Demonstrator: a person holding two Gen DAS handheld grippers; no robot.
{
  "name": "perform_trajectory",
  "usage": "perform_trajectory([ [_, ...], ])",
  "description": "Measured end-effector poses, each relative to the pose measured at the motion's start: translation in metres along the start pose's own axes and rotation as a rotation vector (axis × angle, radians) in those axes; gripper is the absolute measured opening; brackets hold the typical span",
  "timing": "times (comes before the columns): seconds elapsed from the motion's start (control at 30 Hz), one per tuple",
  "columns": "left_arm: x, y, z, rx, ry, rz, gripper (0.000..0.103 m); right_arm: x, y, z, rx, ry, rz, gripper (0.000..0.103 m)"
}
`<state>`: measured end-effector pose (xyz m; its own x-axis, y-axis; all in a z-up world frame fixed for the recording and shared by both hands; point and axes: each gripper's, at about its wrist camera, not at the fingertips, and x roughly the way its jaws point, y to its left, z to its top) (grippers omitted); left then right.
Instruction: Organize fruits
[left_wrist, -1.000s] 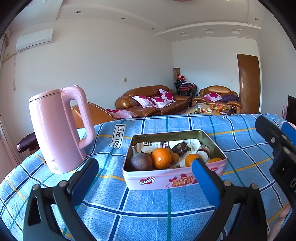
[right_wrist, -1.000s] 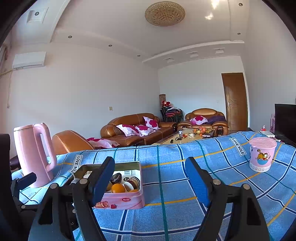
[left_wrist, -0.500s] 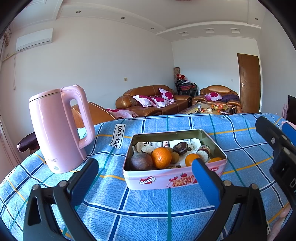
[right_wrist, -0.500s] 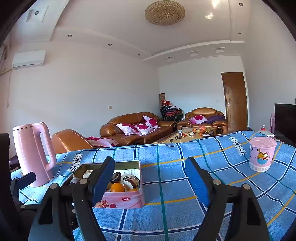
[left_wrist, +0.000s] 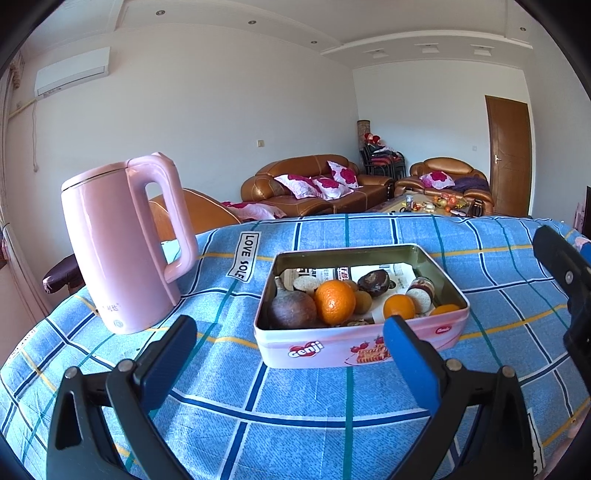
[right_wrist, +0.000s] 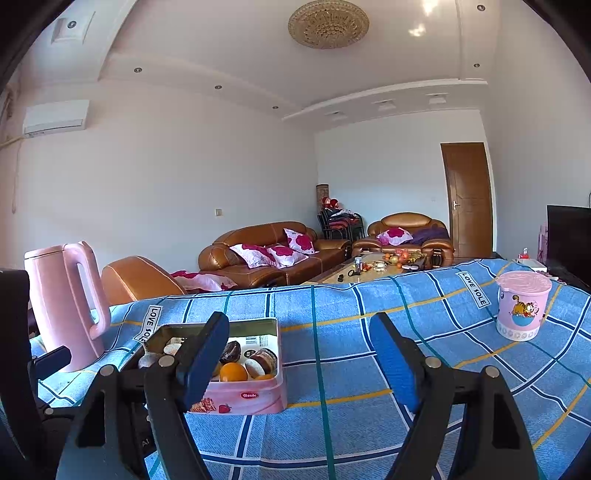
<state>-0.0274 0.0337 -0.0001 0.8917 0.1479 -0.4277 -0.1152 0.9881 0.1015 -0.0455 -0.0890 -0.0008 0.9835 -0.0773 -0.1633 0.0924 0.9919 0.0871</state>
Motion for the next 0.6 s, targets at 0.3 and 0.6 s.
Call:
perform_trajectory([
  [0.3, -0.0004, -0.0025, -0.0007, 0.008, 0.000, -0.041, 0.103, 0.0028, 0.0028, 0.0014, -0.003, 0.009, -0.004, 0.080],
  [0.6, -0.0034, -0.0059, 0.0001, 0.026, -0.019, -0.043, 0.103, 0.0039, 0.0023, 0.0009, -0.003, 0.017, -0.007, 0.080],
])
